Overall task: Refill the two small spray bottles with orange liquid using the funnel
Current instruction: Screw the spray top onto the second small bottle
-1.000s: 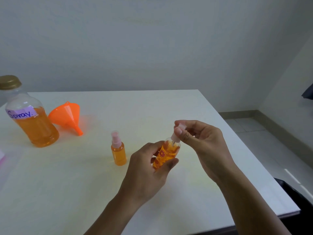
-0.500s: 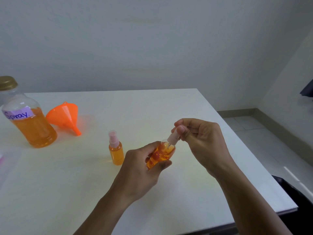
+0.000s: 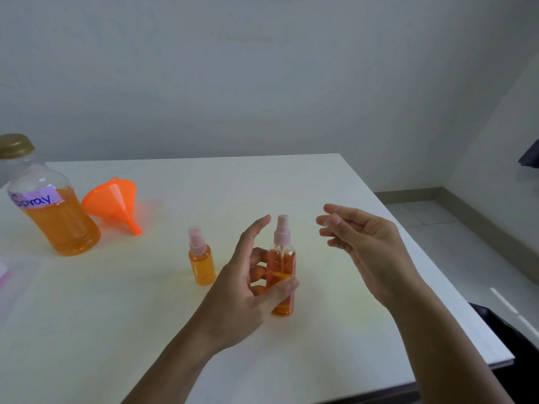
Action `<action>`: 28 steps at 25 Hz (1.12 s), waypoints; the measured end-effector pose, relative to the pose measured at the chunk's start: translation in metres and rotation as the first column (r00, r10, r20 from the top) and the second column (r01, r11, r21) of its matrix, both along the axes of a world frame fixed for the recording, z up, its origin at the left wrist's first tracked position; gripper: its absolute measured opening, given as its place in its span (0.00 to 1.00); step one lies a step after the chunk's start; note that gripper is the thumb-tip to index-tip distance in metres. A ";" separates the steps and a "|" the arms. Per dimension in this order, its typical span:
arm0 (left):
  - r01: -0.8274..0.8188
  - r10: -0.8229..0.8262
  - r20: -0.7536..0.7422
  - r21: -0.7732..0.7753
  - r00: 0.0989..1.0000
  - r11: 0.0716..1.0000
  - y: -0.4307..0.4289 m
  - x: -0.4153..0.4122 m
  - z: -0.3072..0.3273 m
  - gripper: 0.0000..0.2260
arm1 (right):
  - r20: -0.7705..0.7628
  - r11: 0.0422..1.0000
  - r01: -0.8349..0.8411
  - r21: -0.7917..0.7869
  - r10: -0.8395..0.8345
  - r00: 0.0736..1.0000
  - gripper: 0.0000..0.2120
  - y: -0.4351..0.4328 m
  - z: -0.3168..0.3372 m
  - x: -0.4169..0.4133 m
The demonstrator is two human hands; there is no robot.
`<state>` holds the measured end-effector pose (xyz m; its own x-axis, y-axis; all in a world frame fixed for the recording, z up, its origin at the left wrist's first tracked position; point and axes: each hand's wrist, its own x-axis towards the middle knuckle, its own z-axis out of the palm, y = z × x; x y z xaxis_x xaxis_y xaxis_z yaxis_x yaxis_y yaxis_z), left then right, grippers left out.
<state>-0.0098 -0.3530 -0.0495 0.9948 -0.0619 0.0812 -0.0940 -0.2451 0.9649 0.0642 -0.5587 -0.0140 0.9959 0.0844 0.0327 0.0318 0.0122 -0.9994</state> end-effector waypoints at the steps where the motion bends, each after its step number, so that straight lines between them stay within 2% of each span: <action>1: 0.009 -0.009 -0.002 -0.030 1.000 1.000 -0.001 0.000 0.001 0.40 | -0.002 0.997 0.005 -0.075 -0.006 1.000 0.12 0.000 -0.004 -0.001; 4: 0.021 -0.019 0.018 -0.088 1.000 0.996 -0.004 0.001 0.004 0.42 | 0.009 0.968 0.030 -0.251 -0.029 1.000 0.09 -0.006 -0.011 -0.004; 6: 0.005 -0.002 0.062 -0.041 0.998 0.999 -0.005 0.000 0.004 0.41 | 0.004 0.957 0.039 -0.287 -0.040 0.999 0.08 -0.011 -0.013 -0.009; 9: -0.074 0.050 0.181 0.132 0.982 0.988 -0.012 -0.004 0.007 0.36 | 0.014 0.958 0.055 -0.280 -0.053 0.998 0.07 -0.015 -0.014 -0.016; 11: -0.177 0.125 0.270 0.178 0.955 0.968 -0.020 -0.007 0.008 0.31 | 0.025 0.965 0.074 -0.250 -0.070 0.997 0.07 -0.018 -0.012 -0.021; 14: -0.316 0.244 0.296 0.223 0.923 0.922 -0.029 -0.008 0.007 0.27 | 0.055 0.966 0.109 -0.234 -0.099 0.994 0.07 -0.019 -0.010 -0.029; 18: -0.422 0.276 0.377 0.392 0.884 0.817 -0.039 -0.007 0.009 0.23 | 0.091 0.964 0.127 -0.232 -0.109 0.990 0.07 -0.020 -0.006 -0.034; 21: -0.430 0.253 0.372 0.540 0.893 0.723 -0.040 0.008 0.013 0.22 | 0.112 0.954 0.152 -0.258 -0.127 0.986 0.08 -0.026 -0.004 -0.033; 25: -0.437 0.268 0.363 0.543 0.892 0.717 -0.034 0.031 0.014 0.18 | 0.164 0.929 0.208 -0.306 -0.164 0.973 0.09 -0.033 -0.006 -0.031; 28: -0.486 0.319 0.375 0.559 0.871 0.671 -0.032 0.042 0.008 0.16 | 0.186 0.919 0.218 -0.329 -0.163 0.969 0.09 -0.033 -0.008 -0.029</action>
<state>0.0318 -0.3846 -0.0413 0.8902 0.2210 0.3984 -0.0338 -0.8401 0.5413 0.0352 -0.5916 -0.0221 0.9795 -0.0732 0.1877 0.1506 -0.3529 -0.9235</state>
